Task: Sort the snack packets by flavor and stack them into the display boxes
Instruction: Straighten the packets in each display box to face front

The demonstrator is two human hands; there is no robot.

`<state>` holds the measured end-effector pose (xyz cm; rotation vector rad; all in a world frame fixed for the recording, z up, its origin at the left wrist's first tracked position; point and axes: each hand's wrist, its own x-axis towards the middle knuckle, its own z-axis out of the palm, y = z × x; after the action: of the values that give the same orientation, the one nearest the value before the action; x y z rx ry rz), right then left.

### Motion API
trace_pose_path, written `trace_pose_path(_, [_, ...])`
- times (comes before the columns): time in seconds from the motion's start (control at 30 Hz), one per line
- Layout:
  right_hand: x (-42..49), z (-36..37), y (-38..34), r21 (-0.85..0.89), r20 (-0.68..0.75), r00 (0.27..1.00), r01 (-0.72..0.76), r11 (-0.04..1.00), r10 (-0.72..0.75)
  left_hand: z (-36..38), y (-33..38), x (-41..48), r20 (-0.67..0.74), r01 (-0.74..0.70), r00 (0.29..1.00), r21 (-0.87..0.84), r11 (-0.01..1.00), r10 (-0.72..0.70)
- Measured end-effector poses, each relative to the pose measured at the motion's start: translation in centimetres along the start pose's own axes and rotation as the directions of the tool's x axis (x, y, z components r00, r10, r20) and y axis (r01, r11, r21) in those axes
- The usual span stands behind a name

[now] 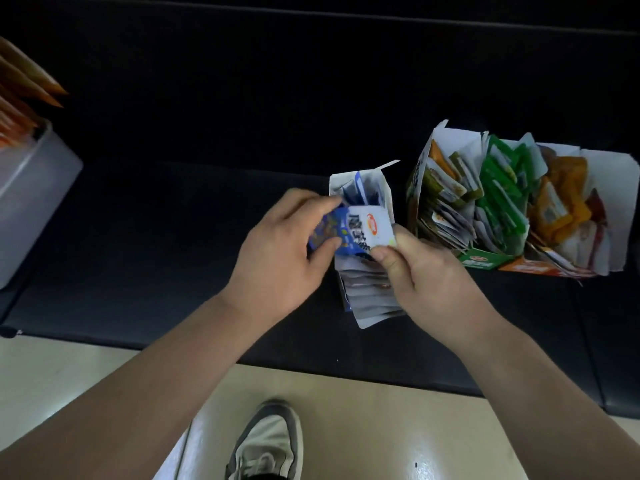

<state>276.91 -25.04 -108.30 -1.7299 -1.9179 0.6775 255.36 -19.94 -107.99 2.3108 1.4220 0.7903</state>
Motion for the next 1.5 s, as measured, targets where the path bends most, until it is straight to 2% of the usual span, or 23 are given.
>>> trace_pose_path(0.13, [-0.2, -0.2, 0.3, 0.162, 0.025, 0.996, -0.094, 0.982, 0.091, -0.5, -0.6, 0.5, 0.005, -0.103, 0.995, -0.009, 0.995, 0.103])
trace_pose_path(0.17, [-0.2, -0.3, 0.2, 0.229, 0.054, 0.991, -0.128, 0.965, 0.119, -0.6, -0.8, 0.4, -0.030, -0.088, 0.996, -0.026, 0.996, 0.087])
trace_pose_path(0.23, [-0.3, -0.2, 0.3, 0.312, 0.099, 0.980, -0.195, 0.930, 0.173, -1.0, -0.9, 0.1, -0.126, 0.072, 0.987, -0.200, 0.977, -0.098])
trace_pose_path(0.3, [-0.4, 0.1, 0.6, 0.298, 0.104, 0.978, -0.207, 0.932, 0.184, -1.4, -0.6, 0.0, -0.117, 0.182, 0.957, -0.474, 0.862, -0.266])
trace_pose_path(0.33, [-0.4, 0.2, 0.7, 0.269, 0.104, 0.979, -0.196, 0.943, 0.174, -1.6, -0.3, -0.1, -0.106, 0.183, 0.954, -0.534, 0.825, -0.280])
trace_pose_path(0.47, [-0.6, 0.5, 0.7, 0.137, 0.053, 0.997, -0.064, 0.989, 0.057, -1.7, 0.9, -0.4, -0.058, 0.100, 0.983, -0.621, 0.778, -0.173])
trace_pose_path(0.57, [-0.6, 0.5, 0.6, 0.140, 0.040, 0.998, -0.062, 0.988, 0.057, -0.8, 1.1, -0.7, 0.065, 0.151, 0.988, -0.601, 0.785, -0.140])
trace_pose_path(0.63, [-0.7, 0.2, 0.5, 0.171, 0.079, 0.988, -0.146, 0.974, 0.134, -0.2, 0.9, -0.9, 0.091, 0.165, 0.986, -0.564, 0.809, -0.138])
trace_pose_path(0.73, [-0.5, -0.6, 0.3, 0.265, 0.192, 0.948, -0.298, 0.917, 0.252, 0.0, 0.8, -0.6, -0.053, 0.114, 0.983, -0.569, 0.814, -0.175])
trace_pose_path(0.8, [-0.2, -0.7, 0.1, 0.286, 0.253, 0.930, -0.337, 0.897, 0.268, -0.5, 0.8, -0.3, -0.160, 0.076, 0.962, -0.621, 0.780, -0.221])
trace_pose_path(0.87, [-0.1, -0.6, -0.1, 0.290, 0.255, 0.931, -0.333, 0.897, 0.263, -0.9, 0.9, -0.5, -0.209, 0.040, 0.952, -0.642, 0.765, -0.226])
trace_pose_path(0.97, [0.0, -0.1, 0.0, 0.280, 0.212, 0.947, -0.294, 0.914, 0.240, -1.2, 0.9, -1.6, -0.210, 0.012, 0.958, -0.650, 0.760, -0.195])
trace_pose_path(1.13, [0.2, 0.1, 0.2, 0.341, 0.180, 0.952, -0.296, 0.892, 0.247, -0.3, 0.5, -2.7, -0.134, 0.009, 0.982, -0.675, 0.738, -0.134])
trace_pose_path(1.23, [0.1, 0.2, 0.2, 0.371, 0.153, 0.958, -0.282, 0.885, 0.241, 0.3, 0.7, -2.2, -0.053, 0.067, 0.990, -0.641, 0.764, -0.131])
trace_pose_path(1.33, [-0.3, 0.2, -0.2, 0.371, 0.041, 0.972, -0.231, 0.900, 0.232, 0.9, 1.4, -1.5, 0.021, 0.118, 0.991, -0.583, 0.804, -0.130])
trace_pose_path(1.5, [-0.3, 0.3, -0.1, 0.353, -0.126, 0.984, -0.071, 0.933, 0.122, 1.6, 1.8, -0.7, 0.035, 0.078, 0.997, -0.588, 0.805, -0.072])
